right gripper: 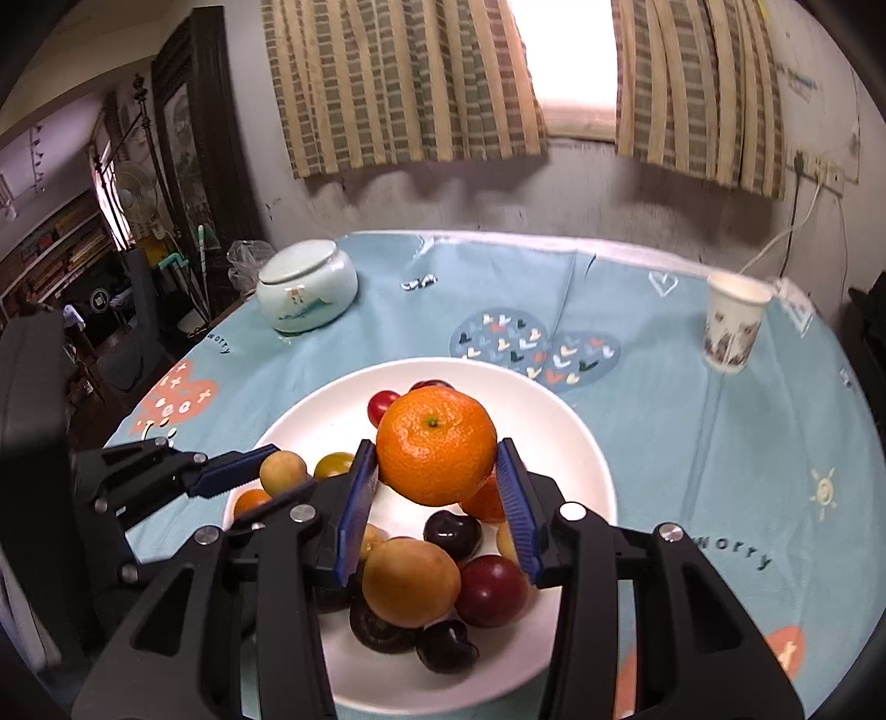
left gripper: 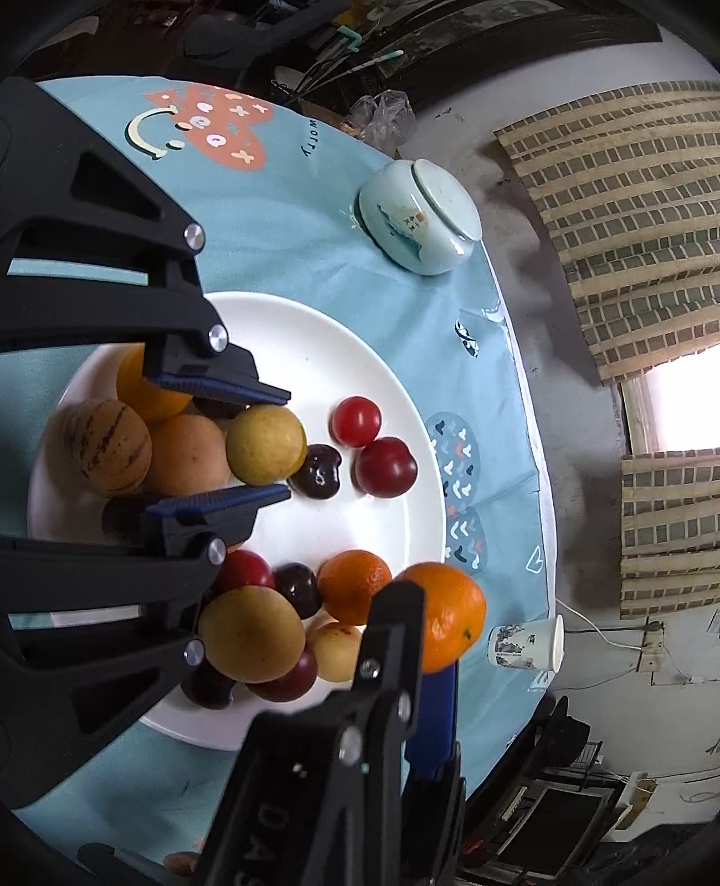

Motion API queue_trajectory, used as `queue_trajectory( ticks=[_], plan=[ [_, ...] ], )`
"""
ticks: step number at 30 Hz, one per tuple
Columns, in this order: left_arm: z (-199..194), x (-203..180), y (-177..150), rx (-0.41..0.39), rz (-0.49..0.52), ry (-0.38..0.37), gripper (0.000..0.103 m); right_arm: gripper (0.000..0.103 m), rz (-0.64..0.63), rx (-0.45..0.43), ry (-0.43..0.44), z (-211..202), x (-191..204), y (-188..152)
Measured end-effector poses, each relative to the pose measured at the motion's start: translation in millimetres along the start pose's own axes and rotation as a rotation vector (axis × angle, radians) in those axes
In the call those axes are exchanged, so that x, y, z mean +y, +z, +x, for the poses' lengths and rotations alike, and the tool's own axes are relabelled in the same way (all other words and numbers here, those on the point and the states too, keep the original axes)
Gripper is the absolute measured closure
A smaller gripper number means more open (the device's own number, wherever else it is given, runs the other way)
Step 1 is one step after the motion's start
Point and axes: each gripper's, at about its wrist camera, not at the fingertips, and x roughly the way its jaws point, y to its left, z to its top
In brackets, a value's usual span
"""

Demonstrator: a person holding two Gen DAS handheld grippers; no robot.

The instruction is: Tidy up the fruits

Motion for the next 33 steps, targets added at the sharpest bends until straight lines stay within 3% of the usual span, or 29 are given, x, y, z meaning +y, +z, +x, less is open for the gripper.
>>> queue_trajectory(
  ticks=[9, 11, 12, 16, 20, 22, 29, 33],
  plan=[
    [0, -3, 2, -0.032, 0.022, 0.021, 0.073, 0.057, -0.008, 0.022, 0.022, 14, 8, 5],
    [-2, -3, 1, -0.049, 0.025, 0.025, 0.063, 0.035, -0.009, 0.009, 0.005, 12, 11, 6],
    [-4, -3, 1, -0.054, 0.018, 0.028, 0.048, 0.025, -0.011, -0.015, -0.01, 8, 12, 7],
    [-13, -1, 0, -0.089, 0.022, 0.049, 0.04, 0.024, 0.001, -0.033, -0.006, -4, 9, 12],
    [-37, 1, -6, -0.178, 0.037, 0.091, 0.013, 0.024, 0.033, -0.076, -0.001, -31, 1, 7],
    [-52, 2, -9, -0.225, 0.029, 0.099, 0.005, 0.024, 0.047, -0.106, 0.019, -49, -3, -2],
    [-103, 13, -14, -0.291, -0.081, 0.065, 0.002, 0.013, 0.042, -0.172, 0.028, -105, -4, -49],
    [-124, 12, -21, -0.322, -0.122, 0.109, 0.002, 0.013, 0.045, -0.171, 0.034, -121, -1, -72]
  ],
)
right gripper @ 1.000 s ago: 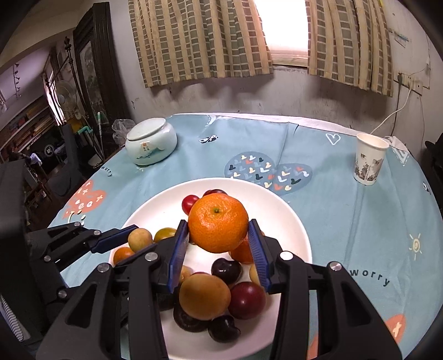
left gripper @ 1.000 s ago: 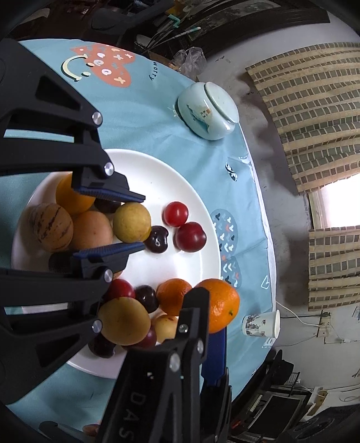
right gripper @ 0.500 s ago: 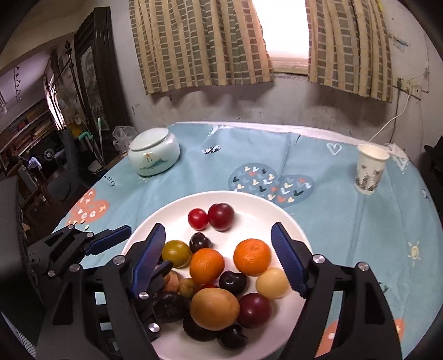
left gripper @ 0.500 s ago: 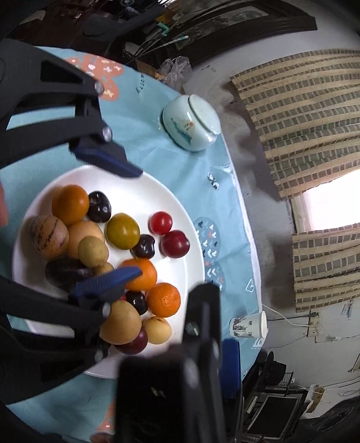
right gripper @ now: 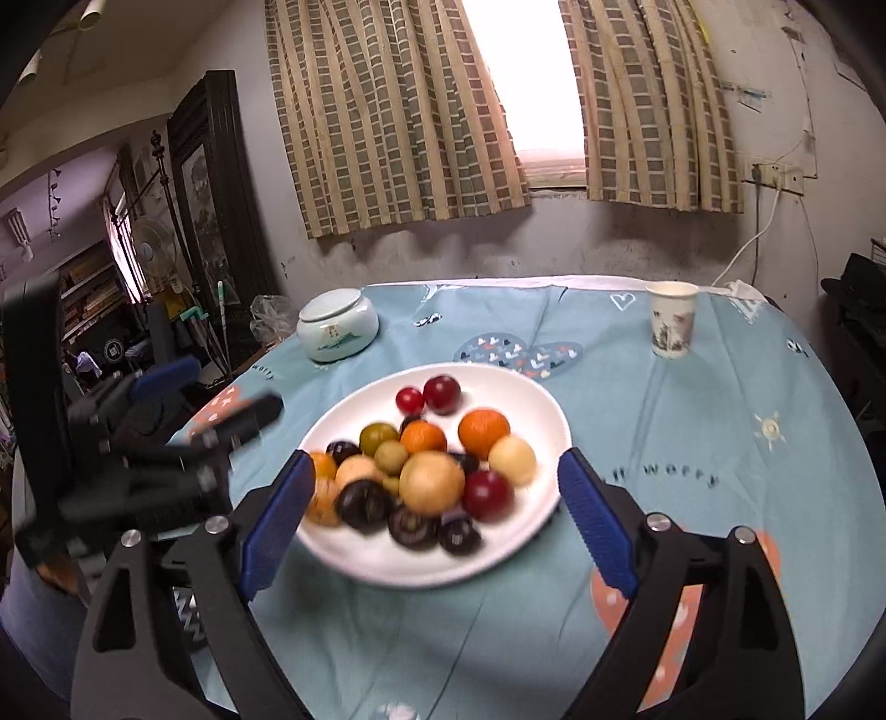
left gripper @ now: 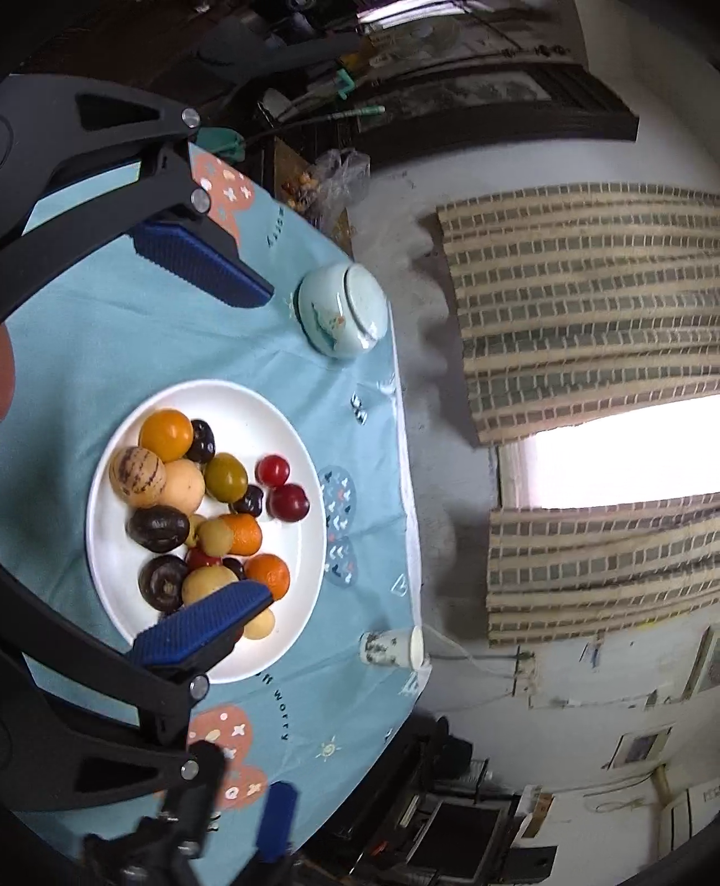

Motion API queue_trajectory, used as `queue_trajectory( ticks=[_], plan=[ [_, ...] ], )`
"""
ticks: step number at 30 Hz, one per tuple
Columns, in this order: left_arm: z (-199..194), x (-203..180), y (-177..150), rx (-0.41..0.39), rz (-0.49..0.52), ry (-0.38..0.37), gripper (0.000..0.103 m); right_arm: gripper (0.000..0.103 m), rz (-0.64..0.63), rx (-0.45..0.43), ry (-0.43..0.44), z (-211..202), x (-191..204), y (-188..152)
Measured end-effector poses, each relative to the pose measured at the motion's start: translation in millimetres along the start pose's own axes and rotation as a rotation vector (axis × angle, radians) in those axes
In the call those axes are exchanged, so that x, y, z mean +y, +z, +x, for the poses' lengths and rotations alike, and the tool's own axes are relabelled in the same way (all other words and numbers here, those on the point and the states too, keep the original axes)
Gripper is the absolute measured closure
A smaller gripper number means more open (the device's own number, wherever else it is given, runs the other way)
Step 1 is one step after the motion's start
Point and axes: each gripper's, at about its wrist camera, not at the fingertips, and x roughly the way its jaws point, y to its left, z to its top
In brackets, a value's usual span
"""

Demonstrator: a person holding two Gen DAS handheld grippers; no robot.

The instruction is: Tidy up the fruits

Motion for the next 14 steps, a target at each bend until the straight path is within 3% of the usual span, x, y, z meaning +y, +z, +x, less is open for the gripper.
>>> queue_trajectory(
  ticks=[7, 14],
  plan=[
    [-22, -6, 0, 0.001, 0.011, -0.006, 0.002, 0.013, -0.076, 0.035, -0.06, -6, 21, -25],
    [-42, -4, -9, -0.01, -0.024, -0.013, 0.002, 0.014, -0.091, -0.044, -0.188, -26, 44, -36]
  ],
)
